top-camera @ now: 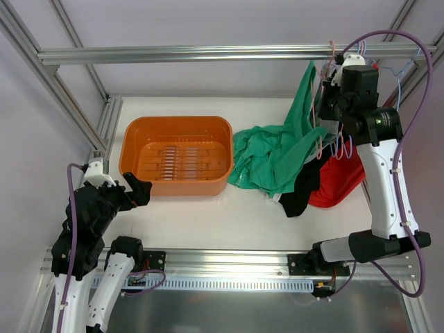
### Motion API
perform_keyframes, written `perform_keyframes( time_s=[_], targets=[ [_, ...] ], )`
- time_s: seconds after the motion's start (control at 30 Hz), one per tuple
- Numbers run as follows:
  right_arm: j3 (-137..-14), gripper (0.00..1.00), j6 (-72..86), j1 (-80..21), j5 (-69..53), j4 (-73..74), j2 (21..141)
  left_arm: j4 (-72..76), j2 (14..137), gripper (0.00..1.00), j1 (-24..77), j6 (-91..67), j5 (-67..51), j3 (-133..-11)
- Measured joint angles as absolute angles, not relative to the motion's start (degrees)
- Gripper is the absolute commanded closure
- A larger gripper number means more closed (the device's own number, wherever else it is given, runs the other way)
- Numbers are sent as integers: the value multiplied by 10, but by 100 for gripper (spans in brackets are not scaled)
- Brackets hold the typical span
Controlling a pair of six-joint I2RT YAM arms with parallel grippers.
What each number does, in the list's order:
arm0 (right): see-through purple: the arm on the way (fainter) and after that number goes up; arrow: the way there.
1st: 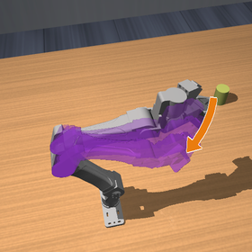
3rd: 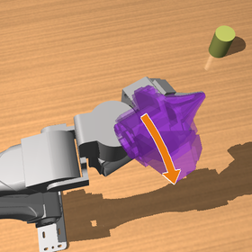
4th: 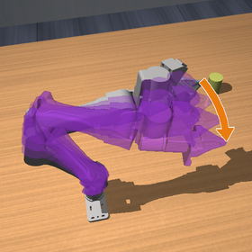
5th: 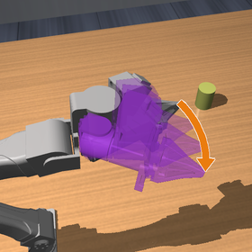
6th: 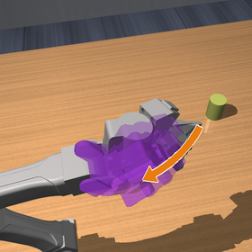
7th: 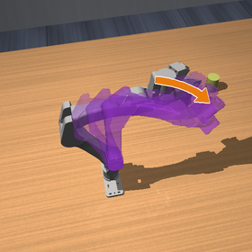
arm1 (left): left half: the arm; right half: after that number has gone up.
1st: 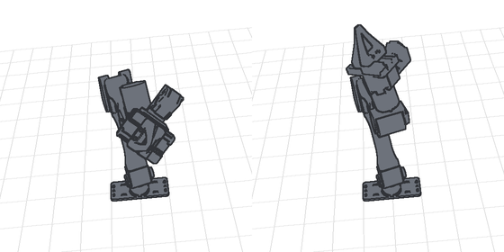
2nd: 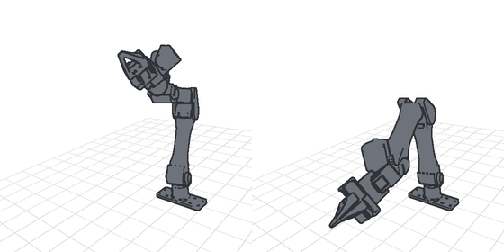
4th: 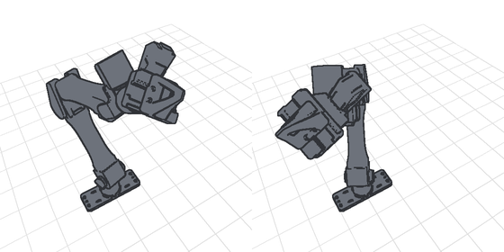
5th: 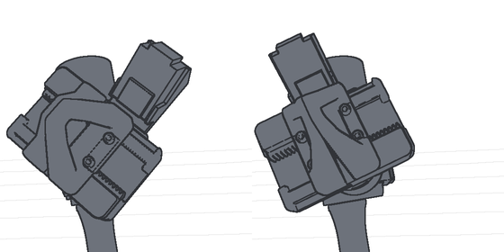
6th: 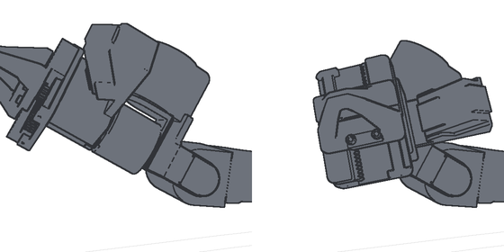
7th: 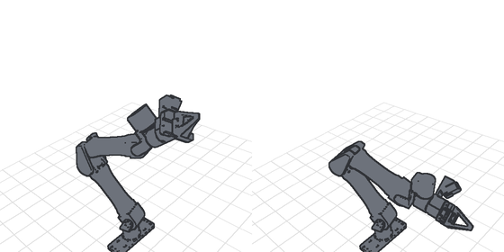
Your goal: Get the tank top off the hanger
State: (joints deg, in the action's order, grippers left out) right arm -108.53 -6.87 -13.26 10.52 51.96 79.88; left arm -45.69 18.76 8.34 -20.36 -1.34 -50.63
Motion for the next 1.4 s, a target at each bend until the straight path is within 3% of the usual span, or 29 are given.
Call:
perform_keyframes(
  time_s=[0.57,0.73,1.0,1.07,1.27,1.4],
  targets=[
    [-1092,100,-62,-133,83,492,748,-457,187,1,87,-203,-15,-506],
    [-1018,100,-50,-133,39,508,656,-461,220,1,87,-201,-19,-537],
    [-911,100,-48,-133,-50,571,462,-354,384,1,101,-218,-138,-633],
    [-905,100,-52,-133,-68,603,420,-333,442,1,149,-230,-132,-651],
    [-931,100,-58,-138,-107,700,337,-286,659,1,466,-211,10,-793],
    [-976,100,-57,-159,-115,747,319,-236,768,1,589,-152,48,-904]
  ],
)
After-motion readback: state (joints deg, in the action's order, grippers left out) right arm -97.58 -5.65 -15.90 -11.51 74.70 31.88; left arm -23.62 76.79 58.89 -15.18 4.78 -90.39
